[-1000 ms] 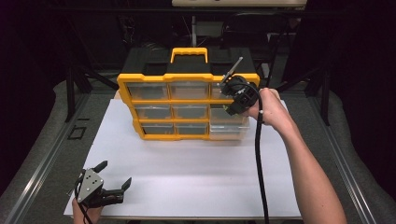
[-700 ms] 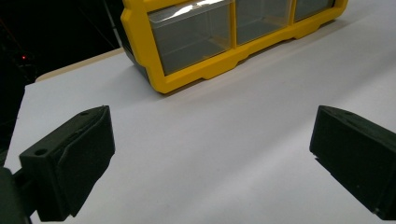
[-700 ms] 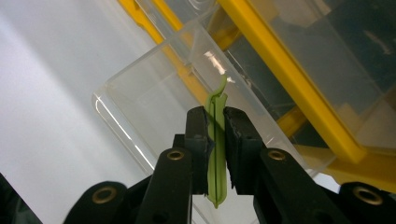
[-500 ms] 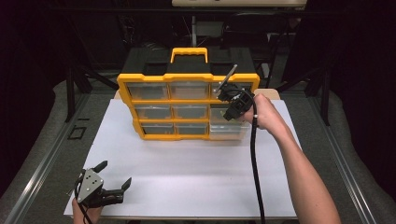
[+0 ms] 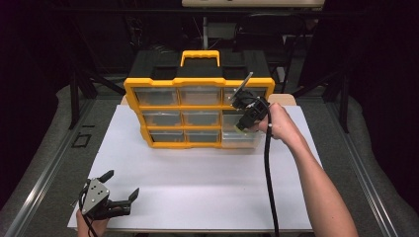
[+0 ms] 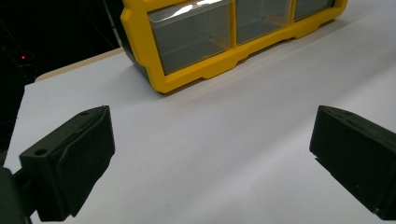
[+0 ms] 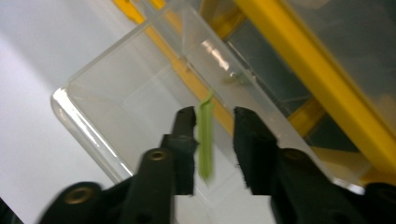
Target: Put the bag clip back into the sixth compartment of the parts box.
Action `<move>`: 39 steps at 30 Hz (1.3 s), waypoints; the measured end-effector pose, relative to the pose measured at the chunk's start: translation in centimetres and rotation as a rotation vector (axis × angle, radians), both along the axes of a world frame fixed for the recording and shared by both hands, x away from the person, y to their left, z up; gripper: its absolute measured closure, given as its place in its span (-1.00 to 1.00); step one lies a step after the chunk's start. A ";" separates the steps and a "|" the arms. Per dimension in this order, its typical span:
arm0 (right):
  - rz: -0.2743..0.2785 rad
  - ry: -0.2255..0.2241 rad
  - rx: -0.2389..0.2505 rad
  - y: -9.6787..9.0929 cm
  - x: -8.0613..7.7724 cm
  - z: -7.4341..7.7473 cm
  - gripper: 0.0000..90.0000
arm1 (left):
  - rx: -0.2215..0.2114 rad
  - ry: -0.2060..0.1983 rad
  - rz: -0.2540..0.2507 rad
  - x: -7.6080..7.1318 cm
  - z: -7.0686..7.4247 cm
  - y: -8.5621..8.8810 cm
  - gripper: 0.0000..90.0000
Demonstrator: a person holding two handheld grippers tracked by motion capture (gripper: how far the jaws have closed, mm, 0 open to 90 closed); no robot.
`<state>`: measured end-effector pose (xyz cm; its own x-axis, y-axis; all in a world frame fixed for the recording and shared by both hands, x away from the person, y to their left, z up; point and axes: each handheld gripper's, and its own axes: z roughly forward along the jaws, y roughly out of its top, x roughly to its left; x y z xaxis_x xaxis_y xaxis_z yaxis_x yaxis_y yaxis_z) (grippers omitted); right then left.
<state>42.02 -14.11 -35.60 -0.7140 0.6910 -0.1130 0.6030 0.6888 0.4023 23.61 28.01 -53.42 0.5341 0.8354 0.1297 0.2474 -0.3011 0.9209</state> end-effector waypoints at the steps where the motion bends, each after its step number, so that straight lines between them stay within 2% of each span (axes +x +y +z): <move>1: -0.001 -0.006 0.003 -0.2 -0.1 0.3 0.40 | 0.001 0.000 -0.001 0.0 0.0 0.0 -1.00; 3: -0.022 -0.026 0.021 -0.7 -0.4 0.7 0.25 | 0.004 -0.001 -0.005 0.0 0.0 -0.1 -1.00; 5: -0.037 -0.024 0.019 -1.2 -0.7 1.3 0.08 | 0.007 0.002 -0.007 0.0 0.0 -0.1 -1.00; 8: -0.052 -0.036 0.036 -2.0 -1.1 1.8 -0.06 | 0.002 -0.001 -0.005 -0.1 0.0 0.0 -1.00; 10: -0.050 -0.045 0.049 -2.6 -1.4 2.2 -0.09 | 0.000 -0.003 -0.007 -0.1 0.0 0.0 -1.00; 11: -0.066 -0.064 0.061 -3.3 -1.6 2.4 -0.21 | 0.001 -0.003 -0.007 0.0 0.0 0.0 -1.00; 13: -0.068 -0.077 0.071 -3.6 -1.7 2.4 -0.27 | 0.000 -0.002 -0.010 0.0 0.0 0.0 -1.00; 15: -0.091 -0.085 0.076 -4.7 -2.1 2.8 -0.44 | -0.001 -0.001 -0.010 0.0 0.0 0.0 -1.00; 16: -0.091 -0.085 0.076 -4.7 -2.1 2.8 -0.44 | -0.001 -0.001 -0.009 -0.1 0.0 0.0 -1.00; 19: -0.114 -0.095 0.090 -5.7 -2.5 3.0 -0.62 | 0.001 -0.002 -0.007 -0.1 0.0 0.0 -1.00; 23: -0.137 -0.114 0.104 -7.0 -3.0 2.7 -0.75 | -0.001 -0.001 -0.010 -0.1 0.0 -0.1 -1.00; 26: -0.164 -0.128 0.104 -8.3 -3.4 1.9 -0.86 | 0.000 -0.002 -0.009 -0.1 0.0 0.0 -1.00; 33: -0.199 -0.146 0.120 -9.9 -3.9 0.4 -0.95 | 0.001 -0.003 -0.009 -0.1 0.1 0.0 -1.00; 39: -0.215 -0.133 0.123 -10.9 -4.4 -1.4 -0.99 | -0.003 -0.002 -0.008 -0.1 0.0 -0.1 -1.00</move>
